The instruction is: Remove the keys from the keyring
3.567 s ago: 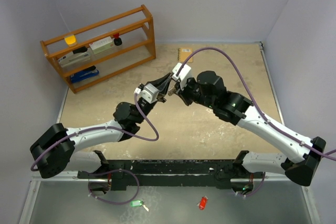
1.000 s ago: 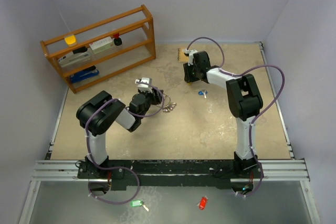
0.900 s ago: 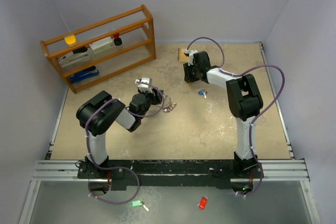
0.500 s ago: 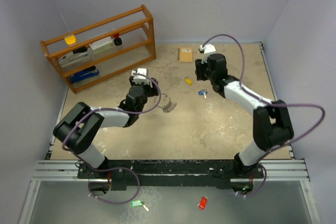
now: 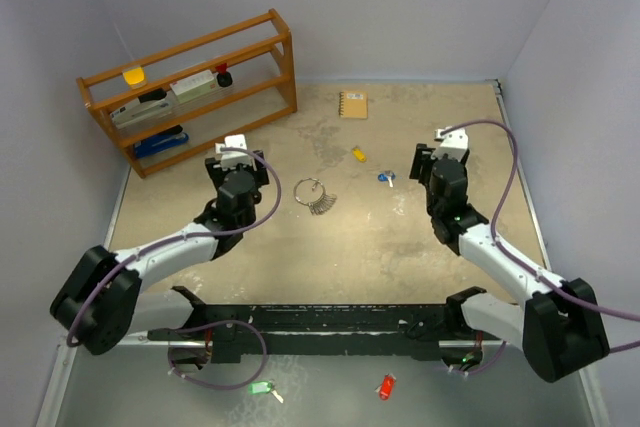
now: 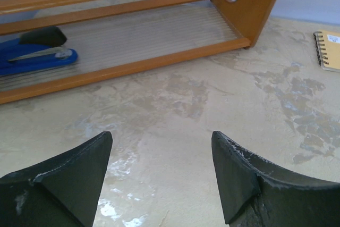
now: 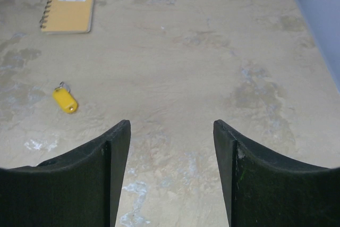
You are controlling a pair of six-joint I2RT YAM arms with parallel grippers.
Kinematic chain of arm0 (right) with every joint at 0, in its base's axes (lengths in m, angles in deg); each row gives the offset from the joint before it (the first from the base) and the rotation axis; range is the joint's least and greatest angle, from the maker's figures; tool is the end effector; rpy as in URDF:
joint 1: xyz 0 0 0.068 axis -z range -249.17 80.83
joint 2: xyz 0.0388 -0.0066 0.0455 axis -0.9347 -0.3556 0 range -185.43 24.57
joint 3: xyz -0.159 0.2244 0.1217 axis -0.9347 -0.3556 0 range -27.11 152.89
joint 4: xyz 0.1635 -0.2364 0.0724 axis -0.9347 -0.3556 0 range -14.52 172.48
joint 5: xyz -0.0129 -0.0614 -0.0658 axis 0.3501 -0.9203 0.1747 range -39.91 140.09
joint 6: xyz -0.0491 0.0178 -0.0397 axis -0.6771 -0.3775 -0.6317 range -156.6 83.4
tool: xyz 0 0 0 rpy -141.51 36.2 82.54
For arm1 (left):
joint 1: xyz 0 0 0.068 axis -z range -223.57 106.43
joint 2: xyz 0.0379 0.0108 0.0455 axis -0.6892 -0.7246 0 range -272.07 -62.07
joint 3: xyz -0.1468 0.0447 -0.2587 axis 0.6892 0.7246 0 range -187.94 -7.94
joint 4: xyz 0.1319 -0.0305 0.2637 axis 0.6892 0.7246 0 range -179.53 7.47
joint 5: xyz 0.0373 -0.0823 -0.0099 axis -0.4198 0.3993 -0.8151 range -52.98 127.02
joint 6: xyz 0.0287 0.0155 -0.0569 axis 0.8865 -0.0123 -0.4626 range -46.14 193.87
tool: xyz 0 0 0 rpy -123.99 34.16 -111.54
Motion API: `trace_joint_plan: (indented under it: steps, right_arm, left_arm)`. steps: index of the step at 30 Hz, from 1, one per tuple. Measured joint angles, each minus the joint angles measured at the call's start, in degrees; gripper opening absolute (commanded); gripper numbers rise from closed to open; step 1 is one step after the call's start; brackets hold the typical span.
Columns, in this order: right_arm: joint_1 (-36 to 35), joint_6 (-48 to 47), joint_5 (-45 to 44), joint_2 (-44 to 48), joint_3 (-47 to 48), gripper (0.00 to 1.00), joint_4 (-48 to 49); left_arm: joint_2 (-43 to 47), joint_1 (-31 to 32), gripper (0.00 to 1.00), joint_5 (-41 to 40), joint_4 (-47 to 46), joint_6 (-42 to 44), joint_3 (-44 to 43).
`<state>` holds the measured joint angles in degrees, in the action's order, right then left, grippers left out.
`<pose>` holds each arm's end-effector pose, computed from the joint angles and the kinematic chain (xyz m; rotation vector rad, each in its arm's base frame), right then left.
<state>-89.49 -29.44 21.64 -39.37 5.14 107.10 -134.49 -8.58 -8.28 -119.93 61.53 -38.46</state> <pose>0.2723 0.0746 0.2646 0.1770 1.6701 -0.0597 0.2583 -0.1361 0.2269 -0.2234 1.6978 0.0879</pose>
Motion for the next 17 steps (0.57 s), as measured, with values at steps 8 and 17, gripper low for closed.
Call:
trace_joint_plan:
  steps: [8,17]
  right_arm:
    - [0.0,1.9,-9.0,9.7,-8.6,0.76,3.3]
    - [0.0,3.0,-13.4,9.4,-8.6,0.79,4.5]
  left_arm:
    - [10.4,0.0,0.74,-4.5,3.2,-0.4,4.2]
    - [13.4,0.0,0.75,-8.0,6.1,-0.5,4.9]
